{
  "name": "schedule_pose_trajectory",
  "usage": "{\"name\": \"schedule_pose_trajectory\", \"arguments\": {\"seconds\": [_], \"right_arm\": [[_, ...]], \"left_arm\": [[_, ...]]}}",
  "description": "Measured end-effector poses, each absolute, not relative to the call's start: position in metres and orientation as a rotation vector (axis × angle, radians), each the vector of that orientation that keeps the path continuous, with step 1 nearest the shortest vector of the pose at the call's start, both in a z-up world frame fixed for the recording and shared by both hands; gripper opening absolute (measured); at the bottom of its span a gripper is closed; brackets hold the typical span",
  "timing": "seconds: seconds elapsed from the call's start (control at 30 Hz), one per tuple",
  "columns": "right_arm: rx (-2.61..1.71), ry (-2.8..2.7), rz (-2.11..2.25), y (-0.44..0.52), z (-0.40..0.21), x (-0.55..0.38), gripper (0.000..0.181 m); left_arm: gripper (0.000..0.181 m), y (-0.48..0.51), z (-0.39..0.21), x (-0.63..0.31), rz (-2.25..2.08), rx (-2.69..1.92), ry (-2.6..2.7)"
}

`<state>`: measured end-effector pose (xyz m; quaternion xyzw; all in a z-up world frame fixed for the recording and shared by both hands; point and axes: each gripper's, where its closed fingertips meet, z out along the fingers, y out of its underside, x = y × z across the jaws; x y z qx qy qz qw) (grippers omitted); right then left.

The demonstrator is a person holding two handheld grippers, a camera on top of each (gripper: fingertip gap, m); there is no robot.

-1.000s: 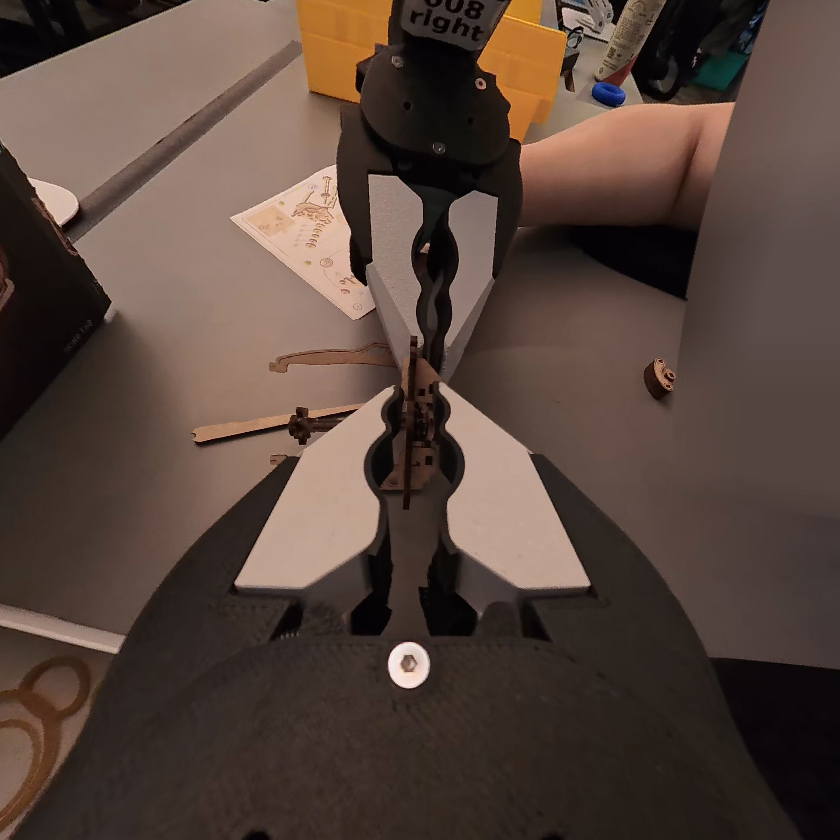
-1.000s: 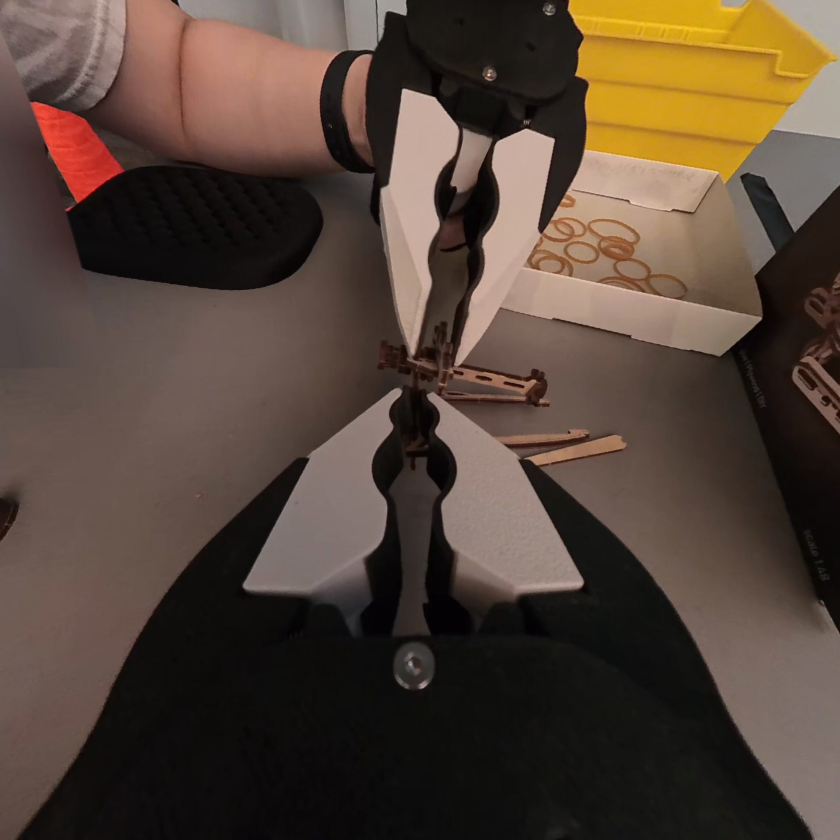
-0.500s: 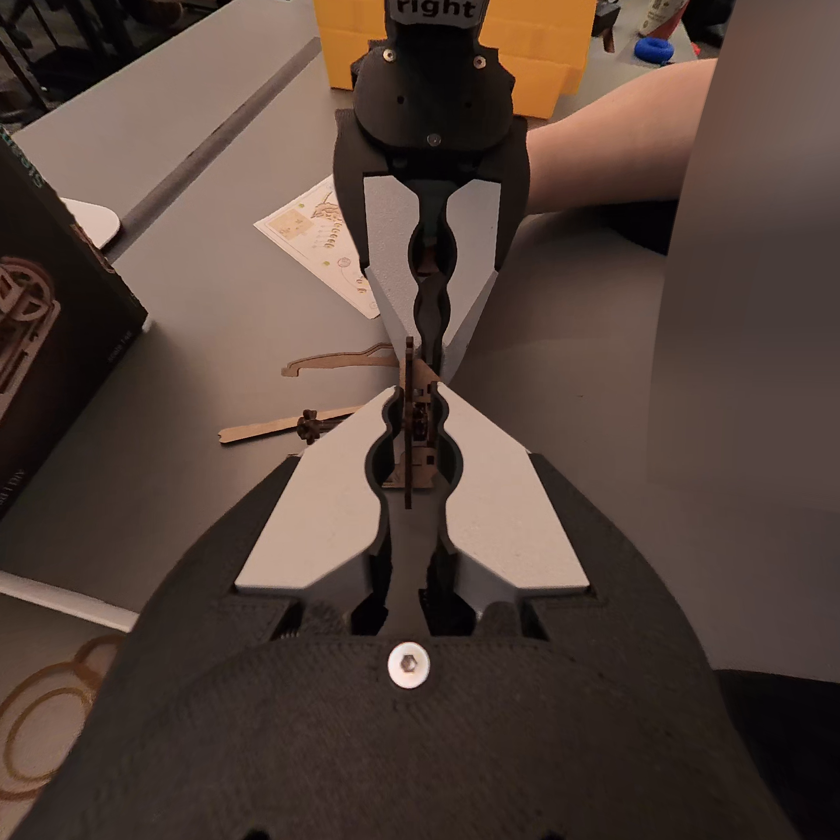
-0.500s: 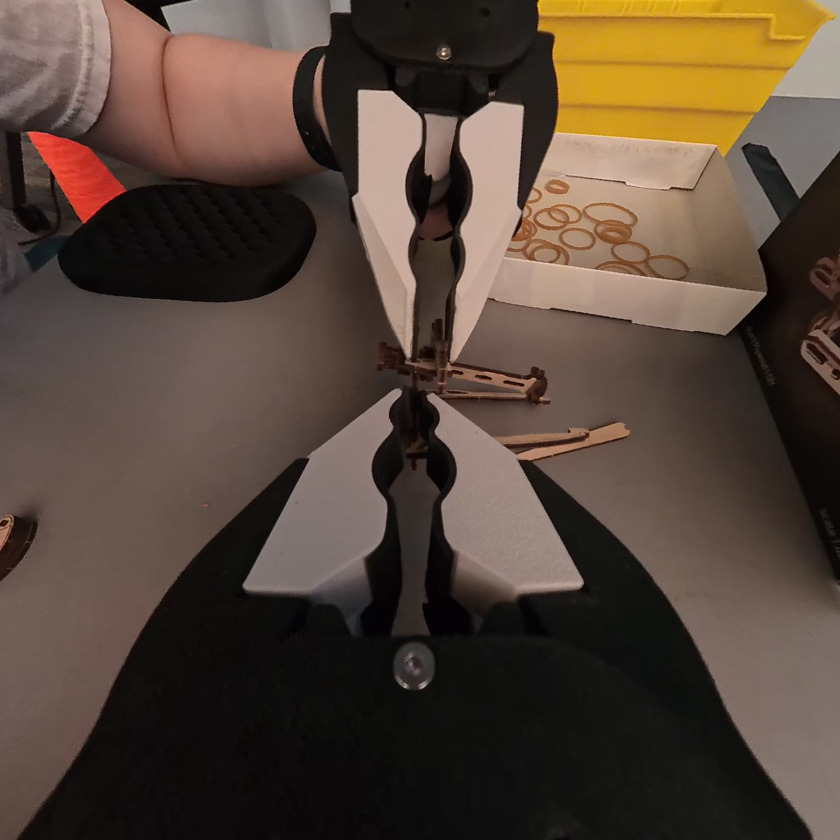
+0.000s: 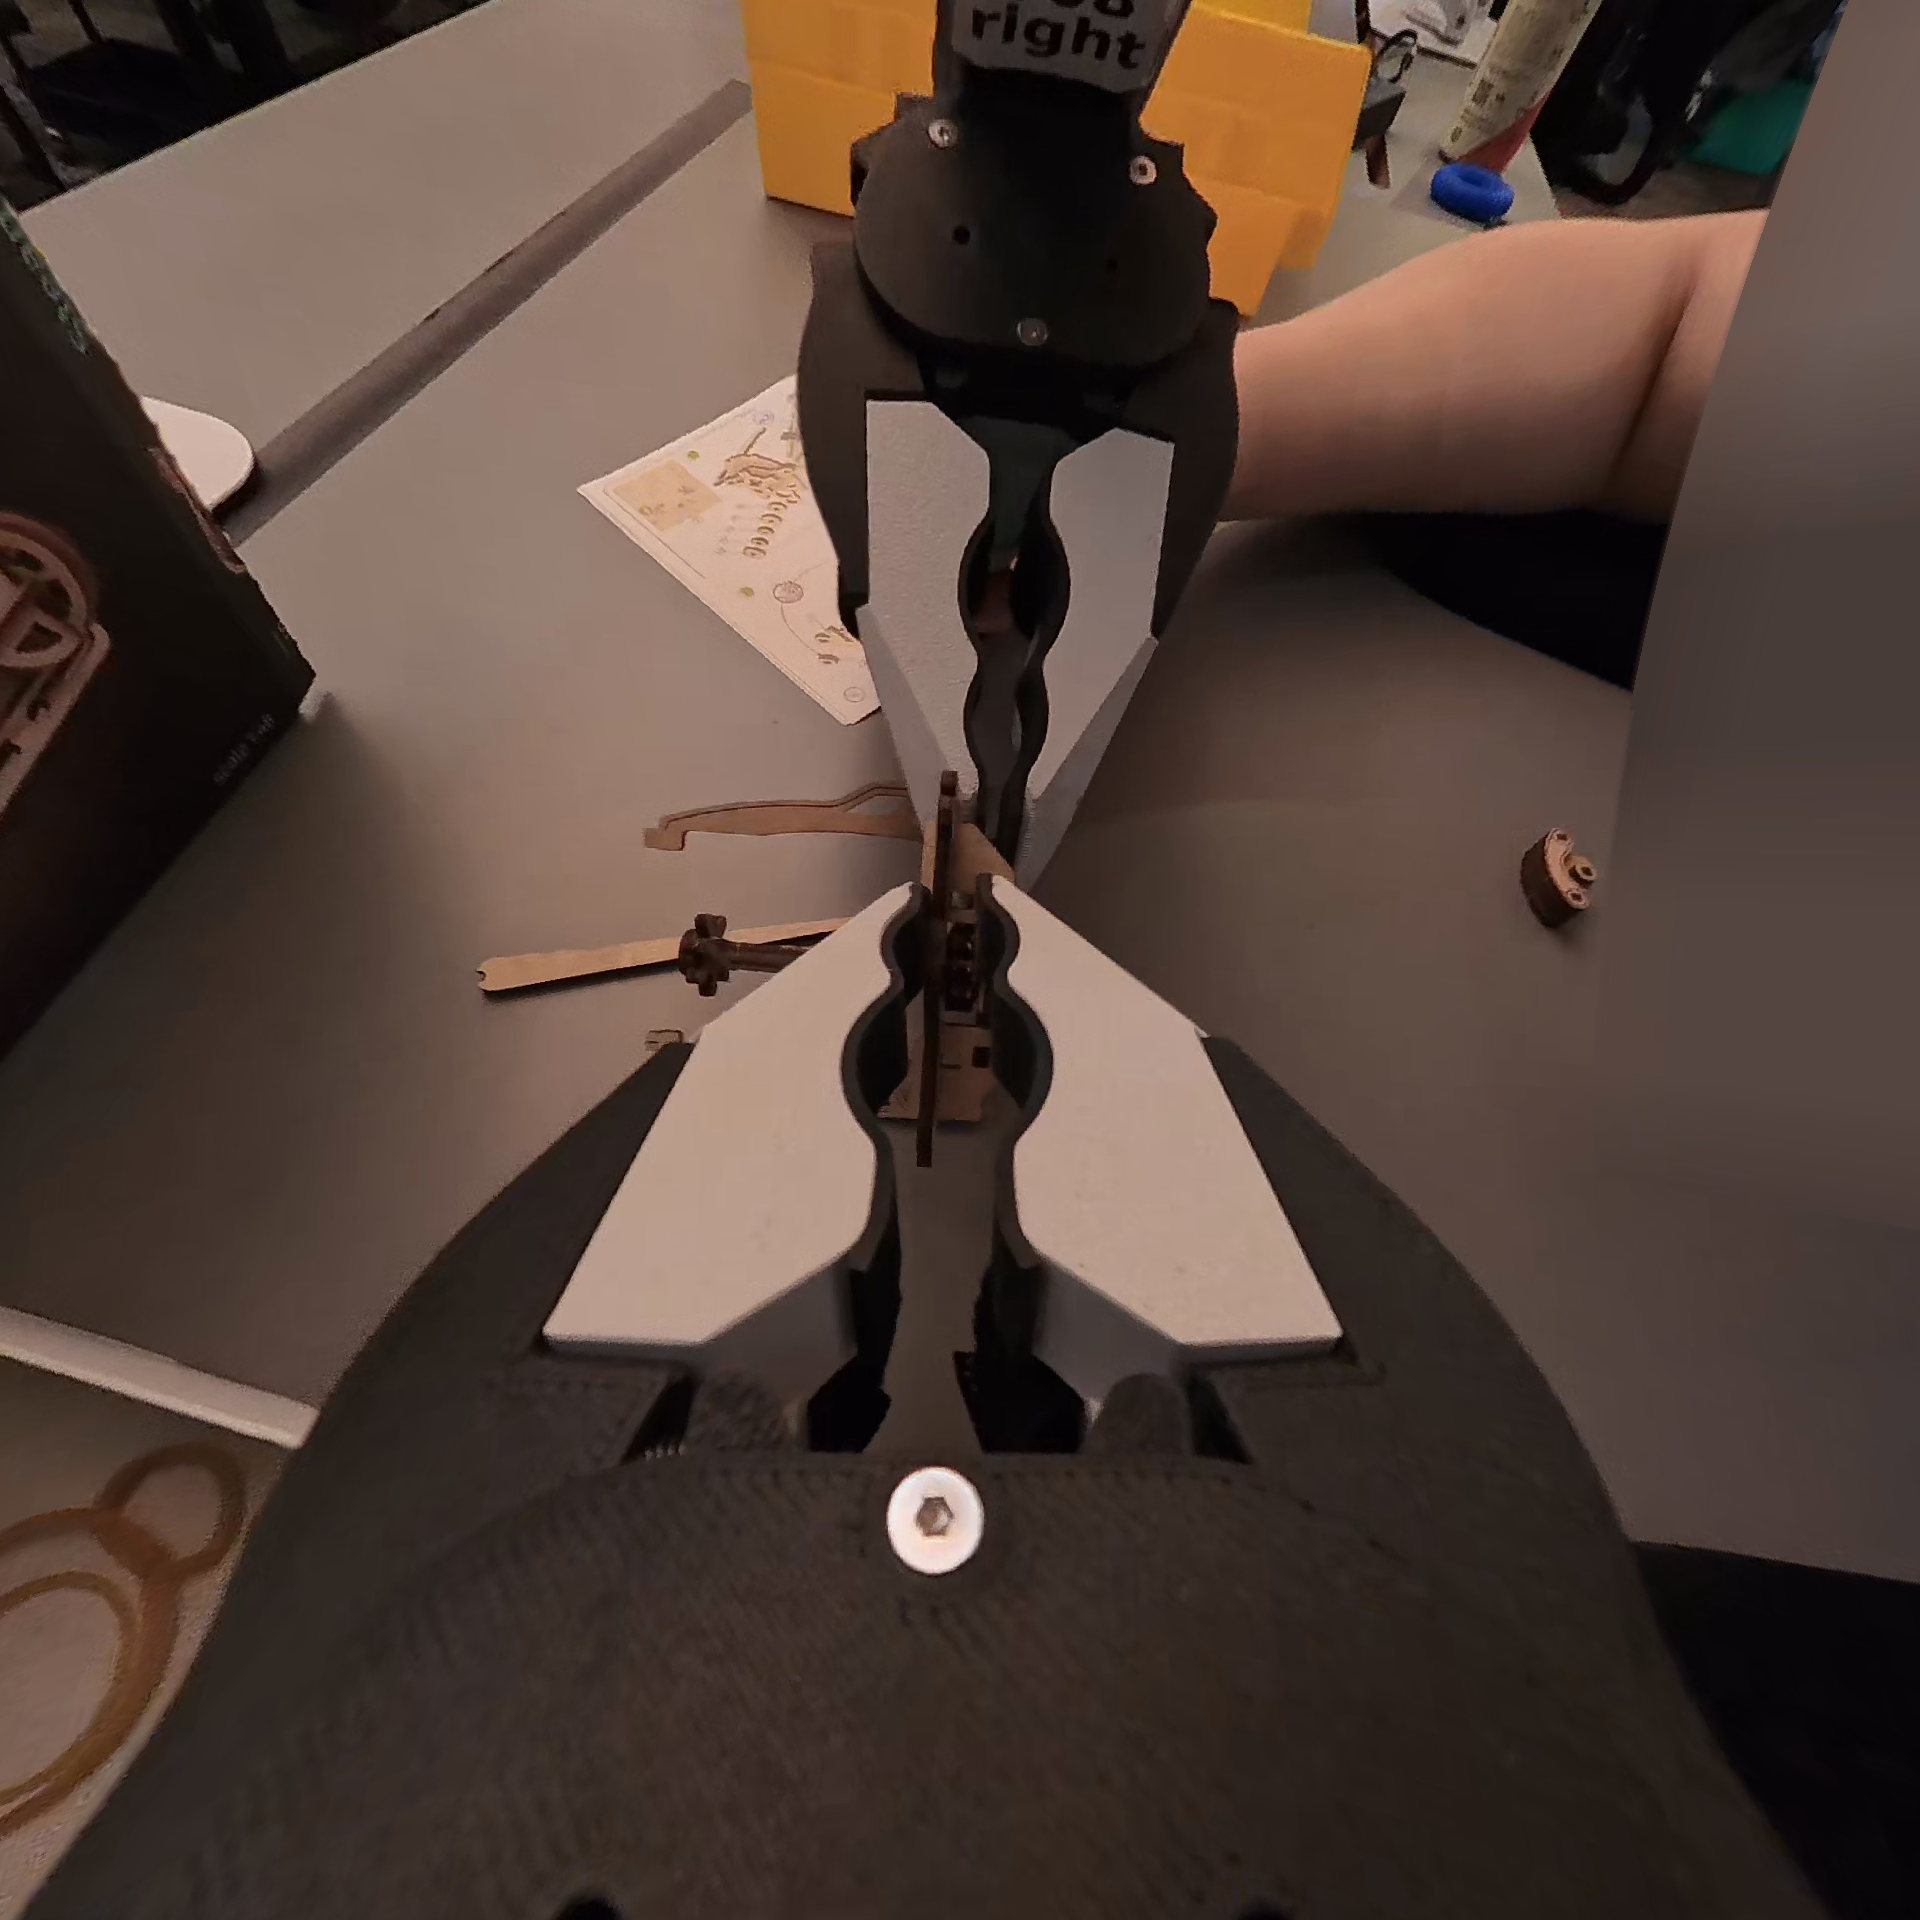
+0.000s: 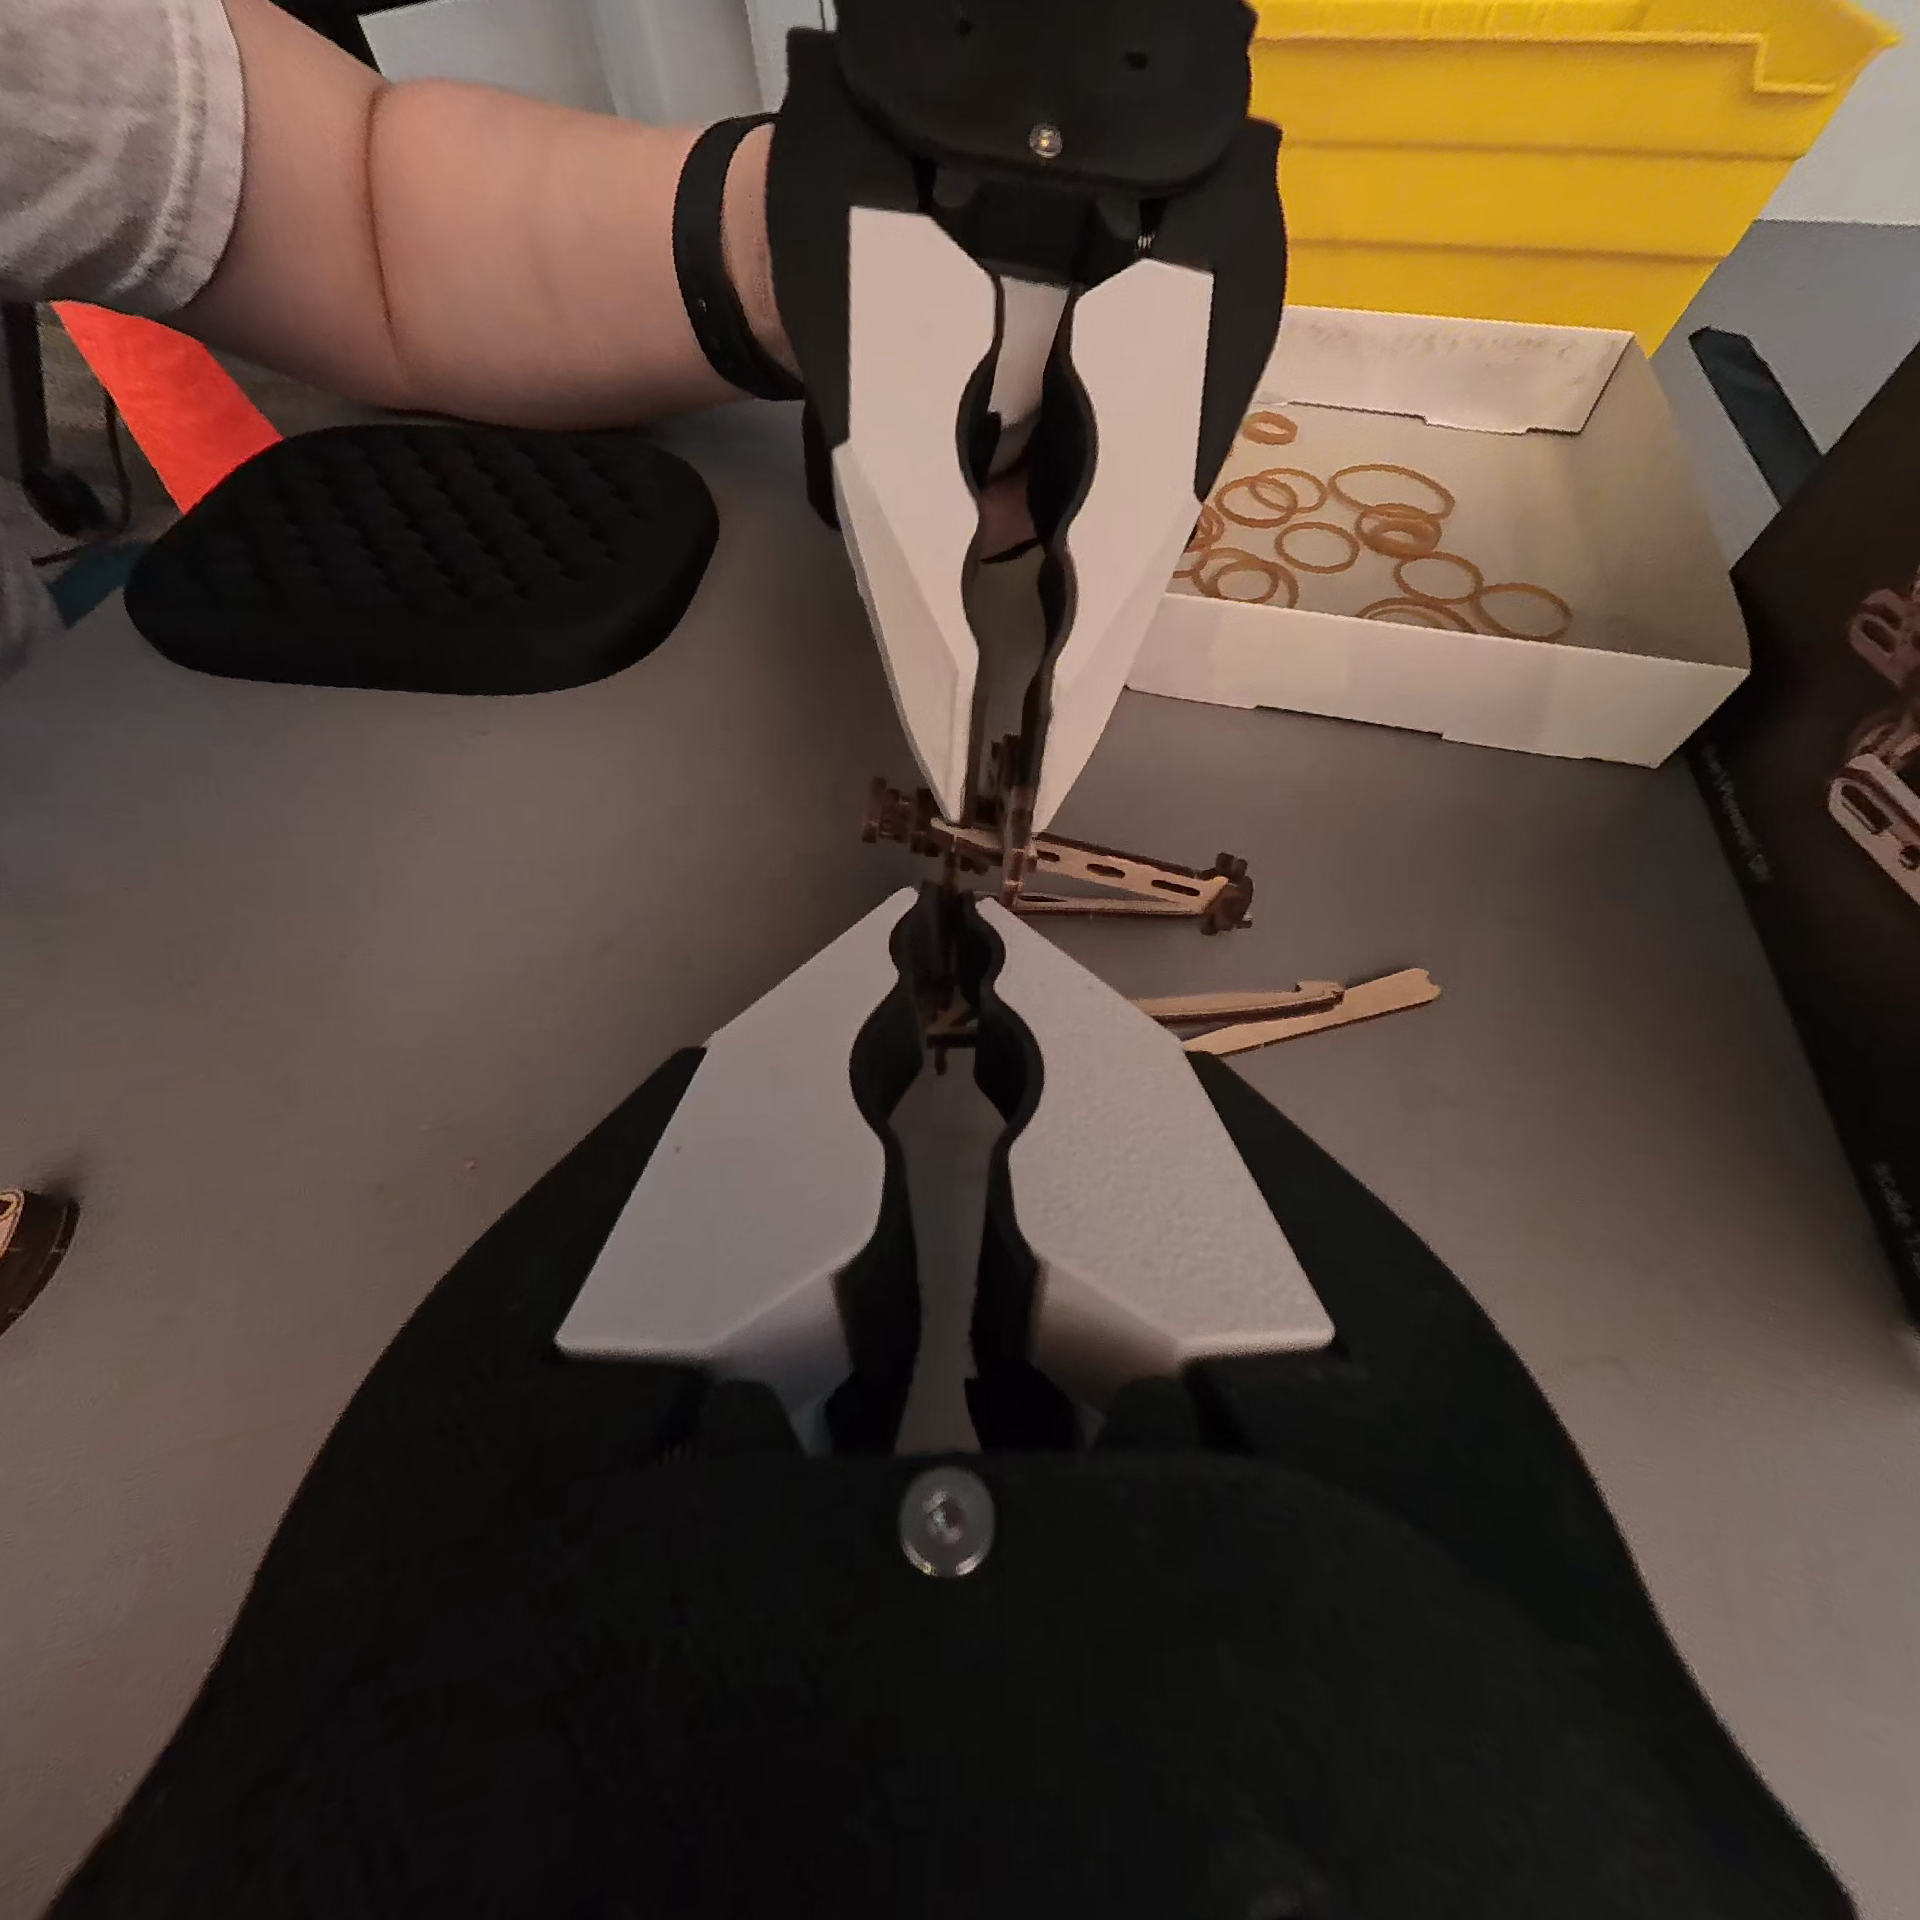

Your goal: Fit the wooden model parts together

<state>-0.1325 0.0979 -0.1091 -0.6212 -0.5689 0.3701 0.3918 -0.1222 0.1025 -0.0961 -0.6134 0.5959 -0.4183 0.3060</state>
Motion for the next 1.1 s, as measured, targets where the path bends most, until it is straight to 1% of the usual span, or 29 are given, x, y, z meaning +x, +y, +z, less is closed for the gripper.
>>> {"name": "schedule_pose_trajectory", "arguments": {"seconds": [0.27,0.33,0.37,0.43,0.57,0.67,0.73,1.1], "right_arm": [[-1.572,-1.438,0.945,0.0986,-0.1092,-0.1320,0.001],[-1.569,-1.437,0.941,0.0987,-0.1091,-0.1327,0.001],[-1.568,-1.438,0.941,0.0986,-0.1090,-0.1329,0.001],[-1.557,-1.447,0.930,0.0978,-0.1090,-0.1334,0.001],[-1.554,-1.452,0.926,0.0973,-0.1090,-0.1339,0.001],[-1.559,-1.447,0.934,0.0980,-0.1090,-0.1337,0.001],[-1.558,-1.447,0.928,0.0981,-0.1090,-0.1340,0.001],[-1.551,-1.450,0.921,0.0977,-0.1090,-0.1341,0.001]], "left_arm": [[0.007,0.1034,-0.0950,-0.1215,-1.146,-1.632,1.548],[0.021,0.0959,-0.0887,-0.1208,-1.230,-1.602,1.550],[0.021,0.0961,-0.0872,-0.1204,-1.247,-1.612,1.538],[0.012,0.0991,-0.0894,-0.1208,-1.208,-1.617,1.544],[0.013,0.0979,-0.0912,-0.1208,-1.176,-1.598,1.568],[0.017,0.0972,-0.0912,-0.1208,-1.185,-1.596,1.569],[0.013,0.0991,-0.0921,-0.1208,-1.163,-1.593,1.568],[0.014,0.0986,-0.0938,-0.1210,-1.065,-1.527,1.614]]}}
